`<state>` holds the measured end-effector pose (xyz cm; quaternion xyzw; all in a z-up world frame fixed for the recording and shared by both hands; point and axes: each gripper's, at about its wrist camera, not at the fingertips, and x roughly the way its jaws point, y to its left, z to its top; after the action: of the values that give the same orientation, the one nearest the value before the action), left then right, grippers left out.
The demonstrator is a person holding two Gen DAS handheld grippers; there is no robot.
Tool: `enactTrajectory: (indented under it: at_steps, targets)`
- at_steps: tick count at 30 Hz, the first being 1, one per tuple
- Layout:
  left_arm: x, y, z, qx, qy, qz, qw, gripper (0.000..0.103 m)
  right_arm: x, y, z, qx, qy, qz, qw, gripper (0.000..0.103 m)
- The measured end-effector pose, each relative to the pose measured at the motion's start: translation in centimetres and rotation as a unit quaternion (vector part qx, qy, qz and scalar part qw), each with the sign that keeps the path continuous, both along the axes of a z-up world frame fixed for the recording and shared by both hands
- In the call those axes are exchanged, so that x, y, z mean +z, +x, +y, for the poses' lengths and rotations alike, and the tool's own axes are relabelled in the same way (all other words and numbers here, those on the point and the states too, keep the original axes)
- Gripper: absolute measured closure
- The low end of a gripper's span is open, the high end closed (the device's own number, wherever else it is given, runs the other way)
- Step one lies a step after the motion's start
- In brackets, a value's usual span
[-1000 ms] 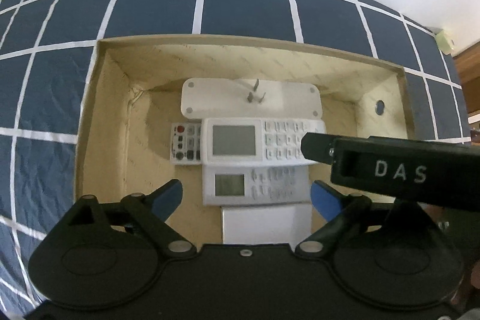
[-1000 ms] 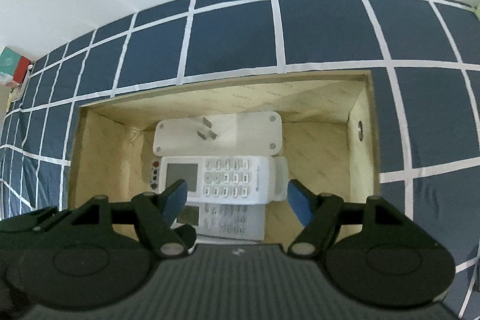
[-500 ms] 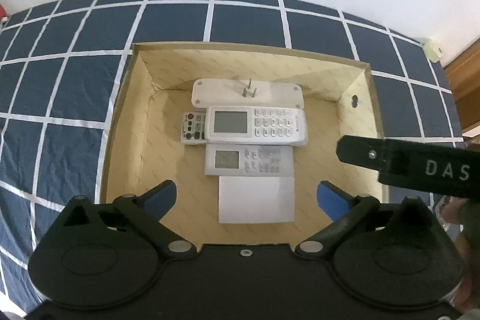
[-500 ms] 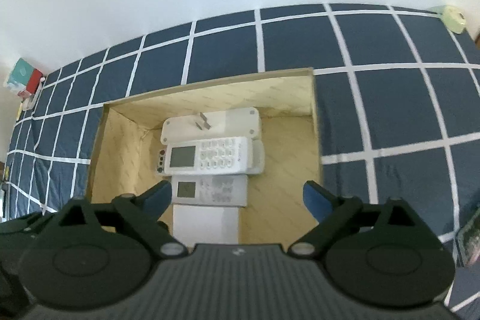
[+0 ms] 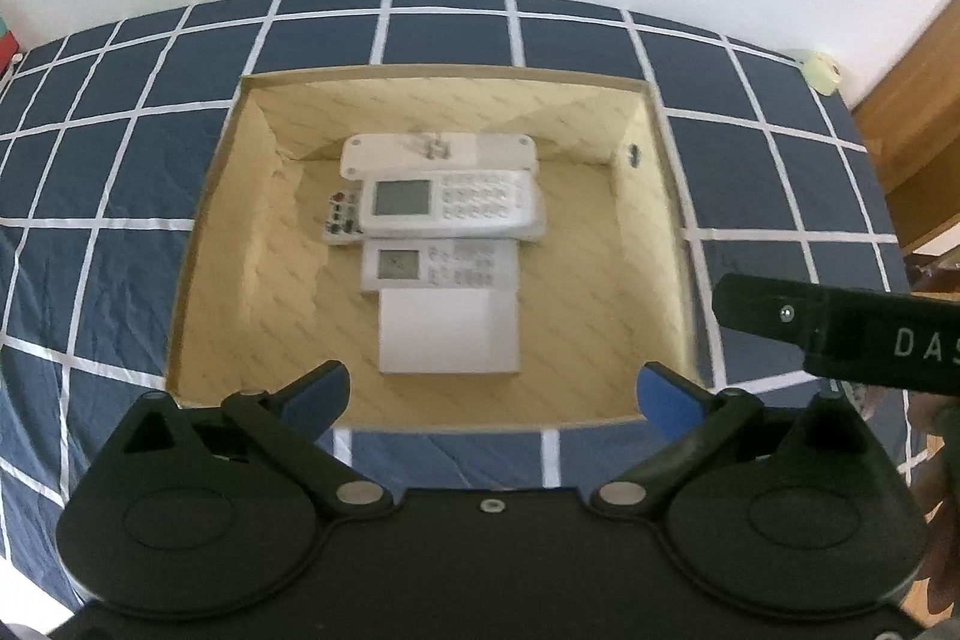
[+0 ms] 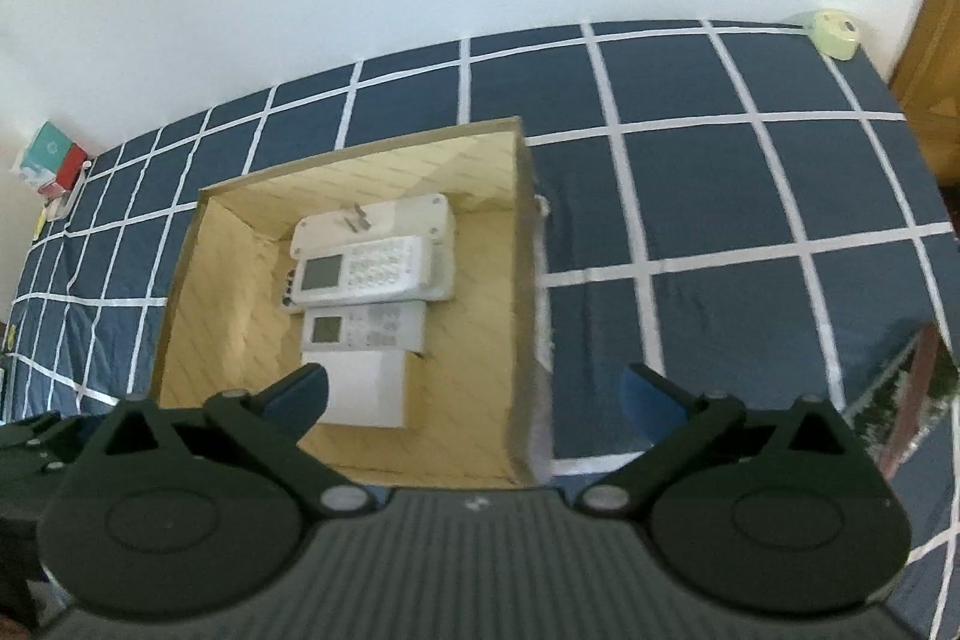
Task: Organize objects
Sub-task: 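Open the right gripper and lift it out of the box, then move the right gripper to the dark mottled case with maroon strap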
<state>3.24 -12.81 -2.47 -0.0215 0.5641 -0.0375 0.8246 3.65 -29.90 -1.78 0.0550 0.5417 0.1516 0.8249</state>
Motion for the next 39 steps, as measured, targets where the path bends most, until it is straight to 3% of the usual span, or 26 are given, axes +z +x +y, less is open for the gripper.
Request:
enactTrajectory:
  at_steps: [11, 22, 39]
  targets:
    - [-0.5, -2.8, -7.7, 0.015, 0.006, -0.006, 0.9998, 0.000, -0.5, -0.7, -9.0, 0.005, -0.007, -0.005, 1.000, 0.000]
    - [-3.4, -4.6, -16.5, 0.047, 0.012, 0.020, 0.9986, 0.000, -2.2, 0.5, -19.1, 0.030, -0.032, 0.013, 0.999, 0.000]
    - [-10.5, -4.4, -27.0, 0.099, 0.019, 0.063, 0.9929, 0.000, -9.4, 5.2, -28.8, 0.106, -0.061, 0.062, 0.990, 0.000]
